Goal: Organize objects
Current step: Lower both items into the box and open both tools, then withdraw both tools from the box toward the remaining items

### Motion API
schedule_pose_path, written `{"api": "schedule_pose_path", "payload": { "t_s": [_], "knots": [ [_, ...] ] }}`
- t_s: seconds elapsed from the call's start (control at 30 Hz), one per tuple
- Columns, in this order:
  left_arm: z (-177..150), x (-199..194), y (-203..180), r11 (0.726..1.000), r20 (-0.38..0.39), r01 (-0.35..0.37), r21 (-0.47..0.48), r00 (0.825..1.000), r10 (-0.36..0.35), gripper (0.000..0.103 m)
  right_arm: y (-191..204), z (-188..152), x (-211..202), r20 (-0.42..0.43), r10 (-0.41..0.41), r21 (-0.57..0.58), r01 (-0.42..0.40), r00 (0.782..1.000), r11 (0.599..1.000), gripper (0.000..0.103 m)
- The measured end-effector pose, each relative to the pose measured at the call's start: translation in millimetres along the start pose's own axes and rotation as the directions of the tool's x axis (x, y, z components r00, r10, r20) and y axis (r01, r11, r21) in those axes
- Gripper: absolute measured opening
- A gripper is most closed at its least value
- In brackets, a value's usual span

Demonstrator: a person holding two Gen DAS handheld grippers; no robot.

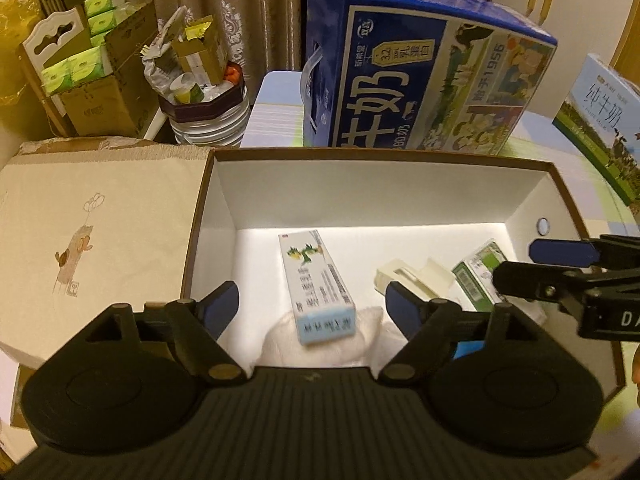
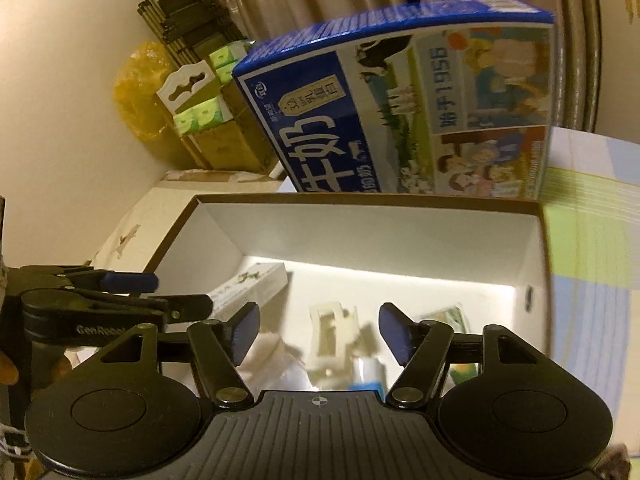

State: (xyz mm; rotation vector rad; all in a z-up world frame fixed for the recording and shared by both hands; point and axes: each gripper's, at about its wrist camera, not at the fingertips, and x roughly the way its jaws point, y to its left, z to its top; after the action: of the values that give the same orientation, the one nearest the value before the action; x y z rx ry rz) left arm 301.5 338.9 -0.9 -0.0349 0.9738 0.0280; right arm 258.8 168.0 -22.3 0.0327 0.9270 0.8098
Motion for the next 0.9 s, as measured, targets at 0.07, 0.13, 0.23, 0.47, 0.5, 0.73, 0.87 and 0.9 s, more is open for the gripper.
{"api": "schedule_pose_path", "payload": {
  "t_s": [0.07, 0.13, 0.23, 0.47, 0.5, 0.73, 0.87, 0.9],
  "knots": [
    [-4.8, -9.1, -3.5, 1.000, 0.006, 0.003, 0.003, 1.000, -0.003, 0.083, -0.2, -5.4, -11.9, 0.006, -0.016, -0.001, 0.016, 1.000, 1.000, 0.065],
    [-10.2, -17.7, -7.4, 1.000, 0.010, 0.009, 0.001, 1.000, -0.009, 0.083, 0.4, -9.6, -23.4, 0.012, -0.041, 0.002, 0.041, 0.999, 0.999, 0.066],
    [-18.8, -29.0, -13.4, 1.000, 0.012, 0.022, -0.009, 1.000, -0.022, 0.083, 1.2, -18.4, -39.8, 0.020, -0.061, 0.008, 0.061, 0.998, 0.998, 0.066],
    [-41.1, -54.6, -27.6, 0.999, 0.016, 0.040, -0.037, 0.999, -0.039, 0.084, 1.3, -38.1, -71.9, 0.012, -0.073, 0.025, 0.073, 0.997, 0.997, 0.067],
    [-44.1, -56.7, -29.9, 0.998, 0.014, 0.040, -0.038, 0.999, -0.040, 0.084, 1.8, -40.7, -75.9, 0.012, -0.074, 0.027, 0.074, 0.997, 0.997, 0.067],
    [-67.4, -74.0, -47.1, 0.998, -0.001, 0.049, -0.046, 0.999, -0.049, 0.084, 5.9, -57.4, -101.2, 0.020, -0.077, 0.030, 0.077, 0.997, 0.997, 0.067],
    [-77.7, -84.0, -54.7, 0.997, -0.002, 0.053, -0.051, 0.999, -0.053, 0.084, 8.2, -67.1, -112.8, 0.023, -0.075, 0.030, 0.074, 0.997, 0.997, 0.067],
    [-79.9, -86.1, -56.5, 0.997, -0.003, 0.052, -0.051, 0.999, -0.052, 0.084, 8.6, -69.6, -115.4, 0.023, -0.074, 0.032, 0.074, 0.997, 0.997, 0.067]
  ]
}}
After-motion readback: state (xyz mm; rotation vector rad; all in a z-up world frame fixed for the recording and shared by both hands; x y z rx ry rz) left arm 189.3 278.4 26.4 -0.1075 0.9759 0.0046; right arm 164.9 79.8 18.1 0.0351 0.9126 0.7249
